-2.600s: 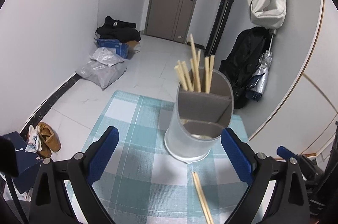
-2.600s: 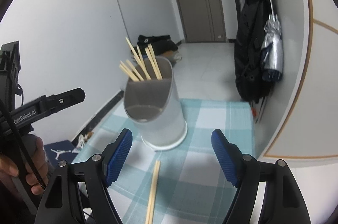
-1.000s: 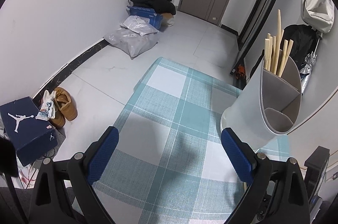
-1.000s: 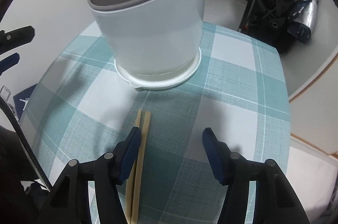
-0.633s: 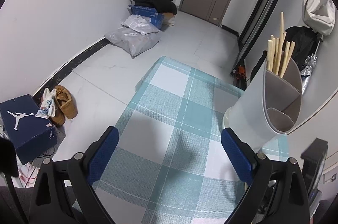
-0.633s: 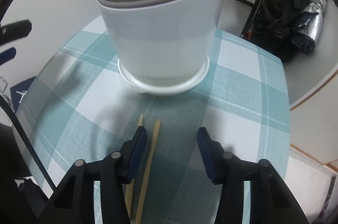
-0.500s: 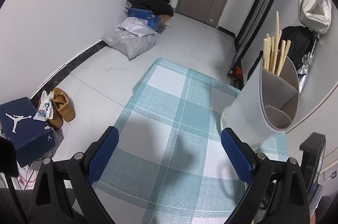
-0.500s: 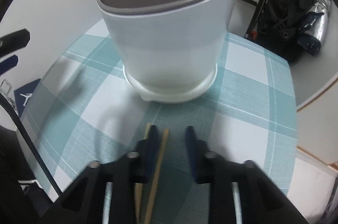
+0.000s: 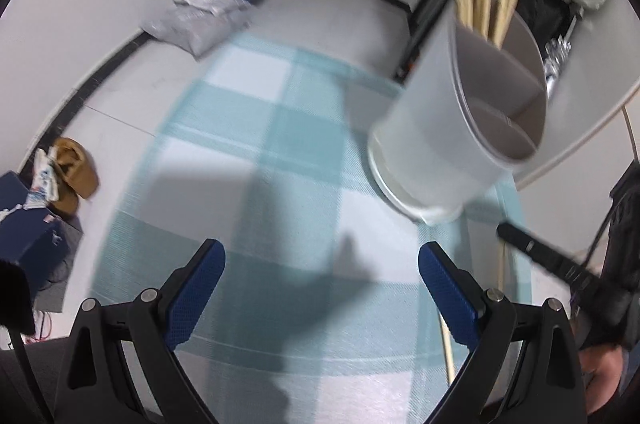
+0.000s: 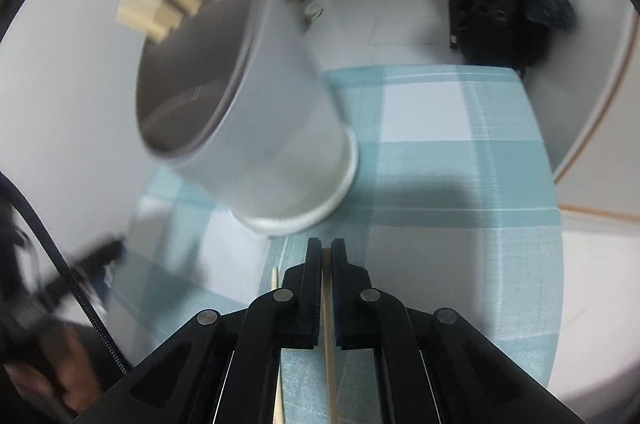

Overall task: Organize utensils
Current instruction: 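Grasp the last chopstick with the left gripper while the right gripper holds its chopstick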

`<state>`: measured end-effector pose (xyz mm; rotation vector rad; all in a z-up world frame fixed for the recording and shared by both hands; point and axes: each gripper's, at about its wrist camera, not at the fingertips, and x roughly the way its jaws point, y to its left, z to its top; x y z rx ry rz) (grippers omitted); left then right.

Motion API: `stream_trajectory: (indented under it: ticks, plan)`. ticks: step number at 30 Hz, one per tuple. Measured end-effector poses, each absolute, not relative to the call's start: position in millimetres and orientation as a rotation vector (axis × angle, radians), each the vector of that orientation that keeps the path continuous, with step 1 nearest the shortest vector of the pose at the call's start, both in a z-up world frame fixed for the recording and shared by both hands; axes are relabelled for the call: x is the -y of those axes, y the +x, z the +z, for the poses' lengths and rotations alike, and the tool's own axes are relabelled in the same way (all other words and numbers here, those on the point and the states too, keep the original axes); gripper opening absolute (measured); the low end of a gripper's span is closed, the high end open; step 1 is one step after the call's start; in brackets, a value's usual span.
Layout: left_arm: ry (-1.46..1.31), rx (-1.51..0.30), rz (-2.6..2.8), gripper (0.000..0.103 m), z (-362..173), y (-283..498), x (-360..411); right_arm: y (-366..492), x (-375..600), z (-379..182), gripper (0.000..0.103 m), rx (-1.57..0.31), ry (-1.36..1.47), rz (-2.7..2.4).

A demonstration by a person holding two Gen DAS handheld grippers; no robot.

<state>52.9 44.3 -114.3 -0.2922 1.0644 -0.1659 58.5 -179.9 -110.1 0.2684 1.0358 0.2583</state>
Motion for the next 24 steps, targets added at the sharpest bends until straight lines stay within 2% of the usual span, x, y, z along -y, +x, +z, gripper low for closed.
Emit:
stream_trajectory:
  ticks: [5,11,14,16,21,24]
  plan:
    - [-0.257,-1.123,-0.234,0.095,-124,52,-18,49,208,-96,0.004,-0.992,0.404,0.283]
    - [-0.207,-1.154,-0.259,0.088,-130,52,10,44,243,-82,0.004,-0.933,0.524,0.298]
    - [-0.152,-1.164,-0.261,0.080,-133,53,26,38,252,-79,0.004,-0.915,0.552,0.296]
    - [-0.103,-1.172,-0.258,0.071,-133,53,34,34,254,-76,0.004,-0.908,0.554,0.292]
    - [-0.034,-1.180,-0.231,0.063,-134,51,47,28,264,-68,0.004,-0.871,0.560,0.281]
    - [-0.005,-1.180,-0.174,0.046,-134,52,52,29,268,-66,0.004,-0.842,0.571,0.277]
